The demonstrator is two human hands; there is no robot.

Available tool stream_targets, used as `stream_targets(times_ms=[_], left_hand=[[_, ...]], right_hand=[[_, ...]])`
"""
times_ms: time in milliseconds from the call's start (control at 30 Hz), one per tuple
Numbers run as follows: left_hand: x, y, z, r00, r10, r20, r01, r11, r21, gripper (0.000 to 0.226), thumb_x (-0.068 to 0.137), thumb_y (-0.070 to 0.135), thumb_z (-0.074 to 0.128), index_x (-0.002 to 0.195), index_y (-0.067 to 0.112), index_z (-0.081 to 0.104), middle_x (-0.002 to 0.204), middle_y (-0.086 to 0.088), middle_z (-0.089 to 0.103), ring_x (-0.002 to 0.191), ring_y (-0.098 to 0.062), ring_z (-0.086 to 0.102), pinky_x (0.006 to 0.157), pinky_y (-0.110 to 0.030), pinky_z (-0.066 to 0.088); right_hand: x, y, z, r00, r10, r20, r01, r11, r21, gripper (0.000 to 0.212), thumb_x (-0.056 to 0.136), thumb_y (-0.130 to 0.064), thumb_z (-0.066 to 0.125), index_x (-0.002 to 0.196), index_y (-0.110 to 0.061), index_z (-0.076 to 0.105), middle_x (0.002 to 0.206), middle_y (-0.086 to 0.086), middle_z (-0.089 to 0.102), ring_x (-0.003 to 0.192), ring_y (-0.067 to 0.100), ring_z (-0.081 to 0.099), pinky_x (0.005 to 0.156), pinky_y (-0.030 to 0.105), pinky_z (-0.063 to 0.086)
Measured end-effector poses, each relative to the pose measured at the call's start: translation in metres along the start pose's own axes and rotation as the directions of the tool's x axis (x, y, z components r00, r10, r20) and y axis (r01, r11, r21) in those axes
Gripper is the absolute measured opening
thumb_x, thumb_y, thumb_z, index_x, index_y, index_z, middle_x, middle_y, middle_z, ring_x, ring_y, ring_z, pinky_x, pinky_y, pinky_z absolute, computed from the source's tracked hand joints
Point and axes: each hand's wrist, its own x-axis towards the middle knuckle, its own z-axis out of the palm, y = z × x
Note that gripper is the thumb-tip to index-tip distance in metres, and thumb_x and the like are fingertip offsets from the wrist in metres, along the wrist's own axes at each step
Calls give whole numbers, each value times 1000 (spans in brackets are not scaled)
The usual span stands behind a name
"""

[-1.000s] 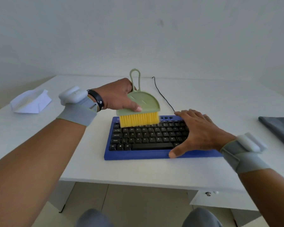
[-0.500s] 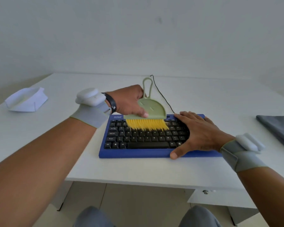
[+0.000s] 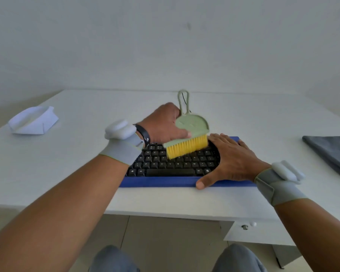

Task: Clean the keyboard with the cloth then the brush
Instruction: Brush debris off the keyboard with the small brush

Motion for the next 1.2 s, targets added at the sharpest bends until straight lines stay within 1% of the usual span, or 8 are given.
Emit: stream_targets(times_ms=[100,333,433,567,700,900,1100,1200], left_hand=[[-7,-19,-1,999,-41,-24,42,997,69,31,79,27,81,97,4,71,87,-5,71,76,-18,69,59,-24,56],[-27,-50,-34,985,-151,-81,164,969,187,31,76,27,83,88,3,68,75,-1,65,67,-15,64,49,-23,46],[-28,-47,-46,979,-167,-114,191,950,248,33,75,26,83,82,-2,66,73,-6,65,67,-23,65,52,-31,49],[-19,-23,-38,967,-108,-230,145,978,150,29,75,23,82,76,0,63,68,-2,60,61,-19,60,47,-25,43],[-11,-3,0,982,-57,-179,64,997,36,28,79,23,80,86,0,67,79,-4,67,69,-16,66,44,-14,47],[-9,-26,-1,978,-138,-159,167,969,184,29,74,21,77,67,4,55,69,-7,59,59,-23,55,43,-23,36],[-19,-50,-37,933,-199,-299,295,901,319,30,73,23,73,64,14,45,71,-7,54,67,-32,60,51,-26,38],[-17,-30,-44,916,-152,-370,265,923,277,35,75,21,73,59,13,43,64,-3,48,62,-29,54,50,-26,34]], right_hand=[[-1,-1,-1,1000,9,-1,-9,1000,1,158,19,-100,54,153,-29,8,161,-12,10,149,11,4,121,49,5],[-2,-1,-2,1000,2,4,-2,1000,-16,156,21,-101,52,153,-30,8,161,-12,10,149,12,5,121,50,6],[-3,-5,-2,1000,12,0,-12,1000,-20,156,22,-101,53,153,-28,8,161,-12,11,149,13,5,121,50,6],[-3,-9,-1,1000,21,-11,-21,999,-28,156,23,-100,53,153,-26,10,161,-11,12,149,14,7,121,50,6],[-3,-8,0,1000,20,-21,-21,999,-29,156,23,-101,52,153,-26,9,161,-9,12,148,15,9,121,50,8],[-2,-8,1,1000,29,-1,-29,999,-34,157,22,-101,51,153,-26,9,161,-10,11,149,15,8,120,51,9],[-2,-8,2,1000,25,-9,-25,999,-24,156,22,-101,52,153,-26,10,160,-10,13,148,14,9,120,51,8],[0,-9,1,999,35,2,-35,999,-25,157,22,-100,54,153,-25,10,161,-9,13,149,15,7,120,54,4]])
